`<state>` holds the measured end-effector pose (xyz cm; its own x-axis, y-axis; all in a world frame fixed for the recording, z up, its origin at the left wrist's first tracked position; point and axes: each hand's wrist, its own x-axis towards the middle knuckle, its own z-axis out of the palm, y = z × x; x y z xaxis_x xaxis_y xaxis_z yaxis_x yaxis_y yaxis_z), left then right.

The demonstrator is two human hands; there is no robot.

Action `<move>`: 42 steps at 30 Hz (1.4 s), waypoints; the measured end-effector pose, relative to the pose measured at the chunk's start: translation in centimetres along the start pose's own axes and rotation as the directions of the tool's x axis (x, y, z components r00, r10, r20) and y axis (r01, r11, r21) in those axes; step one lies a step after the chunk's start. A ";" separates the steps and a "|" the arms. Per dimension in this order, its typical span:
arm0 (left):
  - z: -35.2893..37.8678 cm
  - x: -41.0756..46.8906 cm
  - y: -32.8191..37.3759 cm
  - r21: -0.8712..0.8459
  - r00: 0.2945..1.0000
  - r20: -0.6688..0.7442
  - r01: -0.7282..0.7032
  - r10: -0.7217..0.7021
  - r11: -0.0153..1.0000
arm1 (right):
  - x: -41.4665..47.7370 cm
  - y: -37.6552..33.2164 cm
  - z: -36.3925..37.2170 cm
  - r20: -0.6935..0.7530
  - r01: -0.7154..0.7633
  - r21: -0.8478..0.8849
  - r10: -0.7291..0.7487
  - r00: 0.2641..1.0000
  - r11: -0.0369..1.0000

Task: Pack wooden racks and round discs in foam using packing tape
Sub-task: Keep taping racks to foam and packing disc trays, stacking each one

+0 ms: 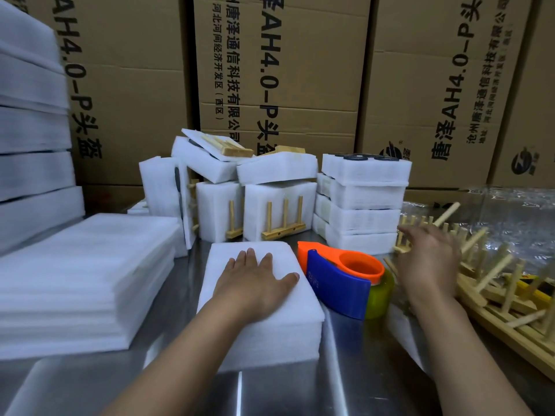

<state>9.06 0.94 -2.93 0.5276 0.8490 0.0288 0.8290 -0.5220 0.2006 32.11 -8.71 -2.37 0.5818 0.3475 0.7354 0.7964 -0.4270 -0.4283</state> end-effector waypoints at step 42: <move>-1.9 -0.4 -2.3 -0.940 0.877 -0.298 -0.201 -0.377 0.276 | -7.1 -9.1 0.4 0.376 -0.113 0.902 -0.631 0.678 0.417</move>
<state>6.56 1.96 -1.52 0.0952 0.9658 0.2413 -0.0518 -0.2373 0.9701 20.82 -6.95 -3.89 -0.0457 0.8193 0.5715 0.4151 0.5359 -0.7352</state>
